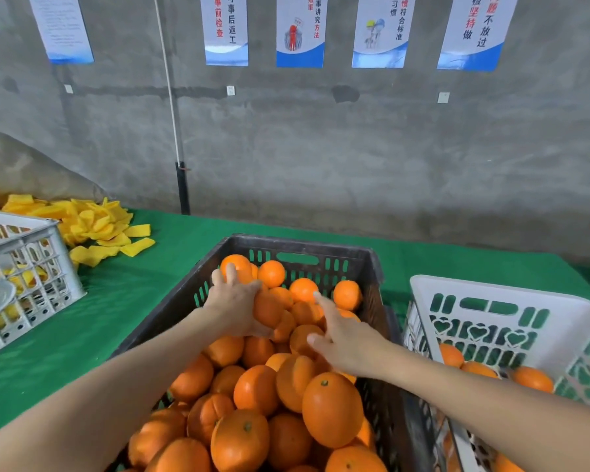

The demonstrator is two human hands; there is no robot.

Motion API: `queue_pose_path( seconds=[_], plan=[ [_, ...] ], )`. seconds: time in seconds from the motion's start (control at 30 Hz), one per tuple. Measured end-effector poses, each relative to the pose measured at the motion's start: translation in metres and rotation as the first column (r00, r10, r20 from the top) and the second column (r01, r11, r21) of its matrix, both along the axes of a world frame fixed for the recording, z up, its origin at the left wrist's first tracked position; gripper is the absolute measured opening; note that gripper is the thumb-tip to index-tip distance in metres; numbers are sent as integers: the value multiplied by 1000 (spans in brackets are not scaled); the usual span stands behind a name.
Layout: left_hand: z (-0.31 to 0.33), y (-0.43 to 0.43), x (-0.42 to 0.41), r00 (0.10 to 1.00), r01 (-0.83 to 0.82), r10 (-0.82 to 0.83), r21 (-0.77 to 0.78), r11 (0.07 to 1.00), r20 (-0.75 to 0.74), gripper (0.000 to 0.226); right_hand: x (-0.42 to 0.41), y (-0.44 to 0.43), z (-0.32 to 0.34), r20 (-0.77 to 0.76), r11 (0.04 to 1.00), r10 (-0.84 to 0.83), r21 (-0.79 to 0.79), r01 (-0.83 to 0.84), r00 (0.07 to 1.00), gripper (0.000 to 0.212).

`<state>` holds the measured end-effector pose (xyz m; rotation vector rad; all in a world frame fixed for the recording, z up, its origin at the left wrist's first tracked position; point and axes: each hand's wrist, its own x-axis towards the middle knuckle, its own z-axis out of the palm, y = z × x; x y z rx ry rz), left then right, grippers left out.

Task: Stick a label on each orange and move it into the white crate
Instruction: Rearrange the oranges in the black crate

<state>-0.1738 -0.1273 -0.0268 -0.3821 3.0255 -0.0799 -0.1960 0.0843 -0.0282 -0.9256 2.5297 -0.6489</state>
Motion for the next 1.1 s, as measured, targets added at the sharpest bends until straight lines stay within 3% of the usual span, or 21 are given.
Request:
queue_pose_path(
  seconds=[0.1,0.23,0.33,0.4,0.43,0.47,0.5,0.53,0.57,0.63,0.77,0.87,1.0,1.1],
  plan=[
    [38,4,25,964,210,-240,224,952,118,92,-14,0,-2,-38,952,-162,-268,146,986,66],
    [62,4,53,727,447,-601,436,781,331,84,-20,-4,2,62,933,-173,-311,184,983,61],
    [65,-3,49,662,437,-703,627,645,260,84,-6,-10,2,106,952,-68,-291,96,992,56],
    [60,-15,33,712,379,-681,723,578,171,65,1,-15,-1,101,970,8,-243,17,995,55],
    [56,-19,20,811,359,-579,707,609,86,49,4,-17,-3,118,975,21,-221,5,993,54],
    [51,-24,4,913,341,-405,613,713,-37,39,7,-19,-5,141,978,24,-211,7,990,53],
    [43,-27,-14,962,269,-217,417,868,-168,40,9,-21,-8,143,979,18,-203,11,989,54],
    [33,-28,-31,974,133,-93,190,973,-208,53,9,-22,-11,103,982,10,-190,9,995,56],
    [21,-28,-45,985,36,-28,38,999,-171,70,9,-22,-14,27,988,-2,-157,6,1000,59],
    [-5,-24,-64,999,-44,42,-78,996,-26,98,6,-20,-17,-112,996,-36,-85,26,993,66],
    [-33,-34,-86,992,-41,71,-258,965,107,105,-4,-14,-23,-98,992,-100,-90,91,990,68],
    [-29,-38,-96,982,-65,110,-269,961,156,106,-5,-14,-25,-59,986,-98,-145,89,993,69],
    [-25,-32,-87,990,-97,116,-221,971,77,98,-7,-14,-24,-69,990,-62,-127,53,996,72],
    [-13,-23,-61,990,-137,138,-56,989,22,92,-7,-14,-24,-71,996,-41,-86,34,997,73]
  ],
)
